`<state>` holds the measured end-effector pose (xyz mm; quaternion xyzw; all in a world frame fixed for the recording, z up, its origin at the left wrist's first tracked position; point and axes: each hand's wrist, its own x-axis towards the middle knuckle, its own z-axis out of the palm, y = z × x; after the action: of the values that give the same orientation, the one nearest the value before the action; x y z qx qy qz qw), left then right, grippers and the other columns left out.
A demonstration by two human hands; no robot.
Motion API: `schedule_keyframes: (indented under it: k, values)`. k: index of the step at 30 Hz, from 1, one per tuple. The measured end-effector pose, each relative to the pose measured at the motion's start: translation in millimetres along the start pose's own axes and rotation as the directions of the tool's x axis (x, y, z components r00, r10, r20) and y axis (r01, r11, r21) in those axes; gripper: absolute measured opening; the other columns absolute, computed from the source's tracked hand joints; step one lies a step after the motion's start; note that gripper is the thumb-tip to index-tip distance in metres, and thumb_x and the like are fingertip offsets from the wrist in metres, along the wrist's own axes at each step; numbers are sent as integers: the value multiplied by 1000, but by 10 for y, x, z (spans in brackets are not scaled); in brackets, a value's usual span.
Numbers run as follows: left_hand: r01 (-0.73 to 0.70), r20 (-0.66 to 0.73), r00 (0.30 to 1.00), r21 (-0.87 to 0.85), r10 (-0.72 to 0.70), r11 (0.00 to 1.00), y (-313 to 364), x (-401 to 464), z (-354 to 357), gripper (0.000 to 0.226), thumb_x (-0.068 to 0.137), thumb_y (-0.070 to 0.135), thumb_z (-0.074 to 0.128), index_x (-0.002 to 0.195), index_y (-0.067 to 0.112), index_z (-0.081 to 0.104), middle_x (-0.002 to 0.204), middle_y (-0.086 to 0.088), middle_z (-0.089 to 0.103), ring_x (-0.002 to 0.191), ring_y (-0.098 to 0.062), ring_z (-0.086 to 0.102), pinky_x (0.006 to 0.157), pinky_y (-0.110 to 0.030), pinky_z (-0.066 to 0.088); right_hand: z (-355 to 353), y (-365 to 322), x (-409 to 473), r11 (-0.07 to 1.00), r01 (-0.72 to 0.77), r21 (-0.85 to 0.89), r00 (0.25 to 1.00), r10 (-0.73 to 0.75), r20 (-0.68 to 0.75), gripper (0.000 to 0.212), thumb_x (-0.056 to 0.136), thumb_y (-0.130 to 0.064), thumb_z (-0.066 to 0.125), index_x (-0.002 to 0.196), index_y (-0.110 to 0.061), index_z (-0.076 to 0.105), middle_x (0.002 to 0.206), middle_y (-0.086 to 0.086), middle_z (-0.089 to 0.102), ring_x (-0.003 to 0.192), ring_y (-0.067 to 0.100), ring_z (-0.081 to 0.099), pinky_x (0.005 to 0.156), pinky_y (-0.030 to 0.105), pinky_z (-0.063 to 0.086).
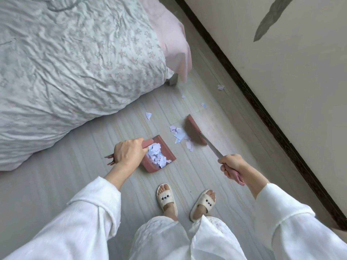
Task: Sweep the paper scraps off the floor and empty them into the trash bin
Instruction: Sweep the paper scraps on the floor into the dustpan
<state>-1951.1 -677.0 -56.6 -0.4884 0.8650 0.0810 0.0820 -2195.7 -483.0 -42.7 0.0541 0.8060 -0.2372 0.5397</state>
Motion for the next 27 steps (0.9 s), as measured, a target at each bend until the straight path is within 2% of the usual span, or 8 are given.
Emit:
schedule_keyframes:
  k: [4,8,10,17,21,24,27]
  values:
    - [-23,13,1000,33,23,999,-45,190,29,36,81,53,59,77,17,62,71,-10,68,70,-31,65,55,-27,31,171,-154,28,999,0,44,1000,0,-5,16,90,1,48,74,-3,45,55,11,46,22,11,38,30,12,31]
    - [-35,13,999,42,34,999,-57,405,24,29,80,46,63,77,17,62,71,-11,68,70,-31,65,56,-28,30,448,-218,36,996,12,-86,995,-4,97,4,88,5,46,88,3,50,59,11,46,32,14,42,31,16,35]
    - [-36,11,999,49,36,998,-59,508,12,27,80,43,64,77,16,62,71,-11,68,71,-31,64,57,-28,30,533,-285,44,986,21,-163,987,6,160,4,87,4,48,88,3,51,58,11,47,37,16,41,32,17,36]
    - [-73,-15,997,66,74,995,-16,566,-17,29,83,46,60,79,17,62,70,-10,68,70,-31,65,55,-27,29,163,-608,-86,971,51,-235,953,23,302,14,88,-9,53,100,-4,59,55,6,50,33,11,41,33,16,32]
    - [-80,-8,997,55,80,995,-63,539,-31,31,82,49,61,79,19,63,70,-9,68,70,-30,65,55,-27,30,84,-584,-207,965,113,-235,958,-43,284,16,88,-5,51,102,-2,58,56,8,48,30,12,40,32,15,30]
    - [-85,21,996,51,84,995,-125,486,-36,28,81,48,61,83,20,65,74,-9,69,74,-30,65,58,-27,32,120,-509,-241,978,89,-187,979,-51,200,13,87,-5,52,99,-2,56,56,8,49,33,13,41,34,16,30]
    - [-83,27,996,31,82,996,-198,410,-39,30,82,48,59,78,19,65,73,-11,68,73,-31,64,57,-27,31,194,-462,-216,986,57,-156,992,-39,117,9,87,-5,51,94,-1,54,55,8,51,36,14,42,36,18,33]
